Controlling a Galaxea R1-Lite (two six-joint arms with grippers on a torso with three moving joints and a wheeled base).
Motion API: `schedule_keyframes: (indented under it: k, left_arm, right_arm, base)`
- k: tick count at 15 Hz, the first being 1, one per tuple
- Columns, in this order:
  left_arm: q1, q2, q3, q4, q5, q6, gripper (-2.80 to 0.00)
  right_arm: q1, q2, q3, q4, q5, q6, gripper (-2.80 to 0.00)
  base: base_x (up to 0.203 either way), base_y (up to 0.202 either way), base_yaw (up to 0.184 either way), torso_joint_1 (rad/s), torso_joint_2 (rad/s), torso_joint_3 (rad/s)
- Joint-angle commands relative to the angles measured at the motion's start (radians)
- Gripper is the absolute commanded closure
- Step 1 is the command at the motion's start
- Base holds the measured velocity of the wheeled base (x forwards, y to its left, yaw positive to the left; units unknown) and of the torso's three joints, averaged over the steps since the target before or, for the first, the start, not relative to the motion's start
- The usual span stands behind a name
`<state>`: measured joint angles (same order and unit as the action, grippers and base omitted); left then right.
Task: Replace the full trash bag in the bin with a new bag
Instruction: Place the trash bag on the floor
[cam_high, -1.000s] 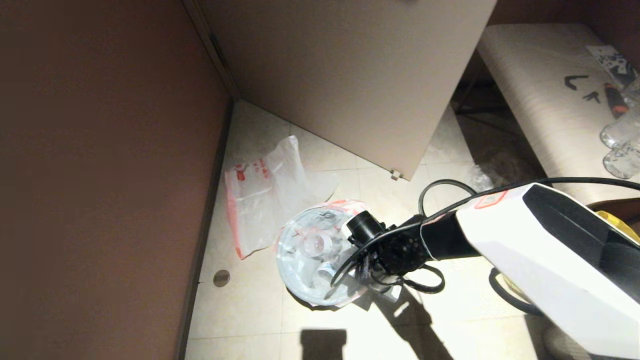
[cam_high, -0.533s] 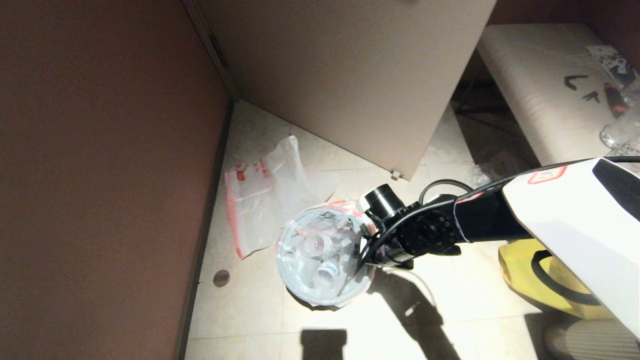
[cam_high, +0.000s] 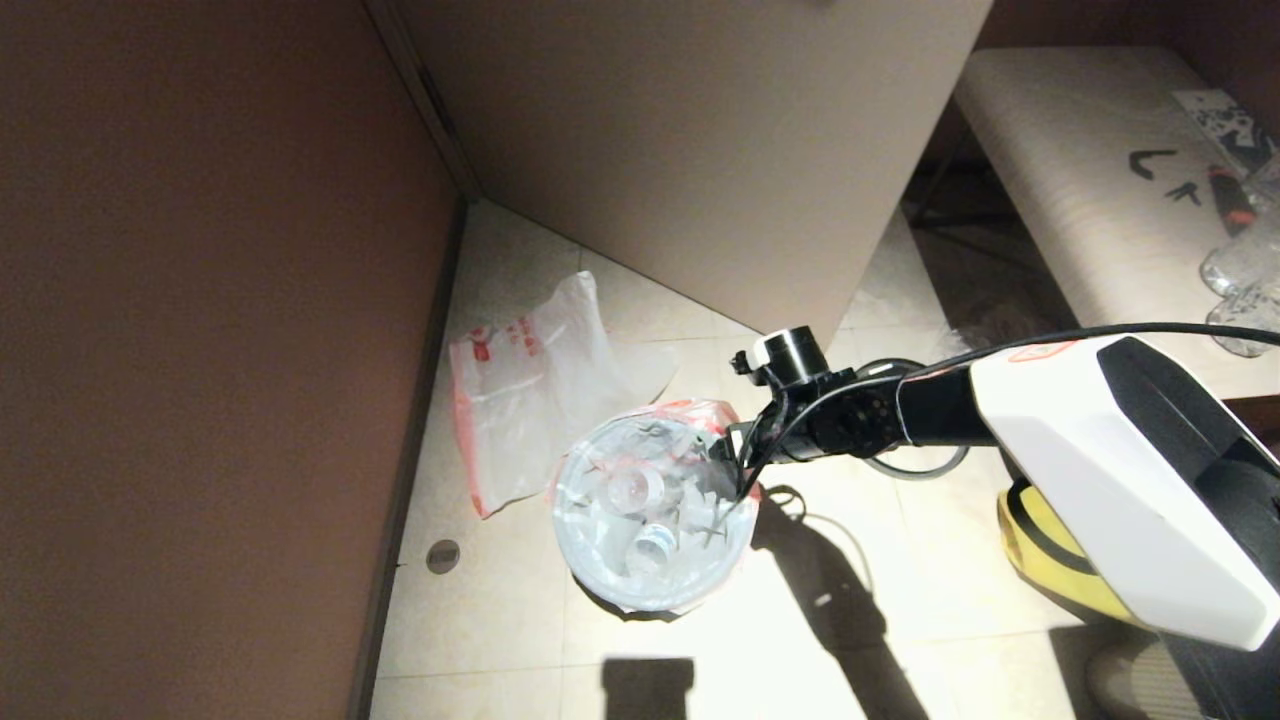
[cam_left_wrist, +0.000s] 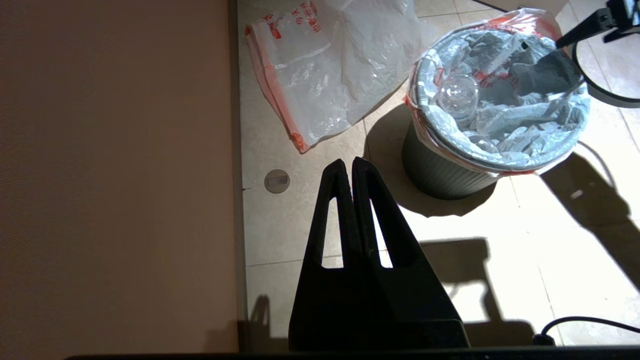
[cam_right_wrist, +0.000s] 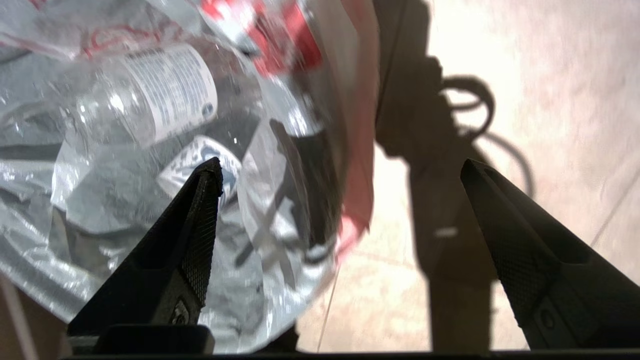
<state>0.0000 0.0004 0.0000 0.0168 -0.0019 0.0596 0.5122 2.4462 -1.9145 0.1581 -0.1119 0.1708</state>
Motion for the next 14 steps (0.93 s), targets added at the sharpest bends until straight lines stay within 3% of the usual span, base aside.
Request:
schedule_keyframes:
  k: [1,6,14]
  left_arm:
    - [0.0,0.0,0.006,0.0,0.0,0.0,0.0]
    - [0.0,0.0,0.006,0.0,0.0,0.0,0.0]
    - [0.0,0.0,0.006,0.0,0.0,0.0,0.0]
  right_arm:
    - [-0.014,0.067,-0.059,-0.015,0.001,-0.012,-2.8]
    - [-0.036,0.114,-0.062,-0.276,0.01,-0.021,-2.8]
    - [-0.074,0.174,-0.064,-0.379,0.012,-0.043,-2.8]
  base:
    - [0.0,0.0,0.0,0.0,0.0,0.0]
    - [0.0,0.0,0.0,0.0,0.0,0.0]
    - [0.0,0.0,0.0,0.0,0.0,0.0]
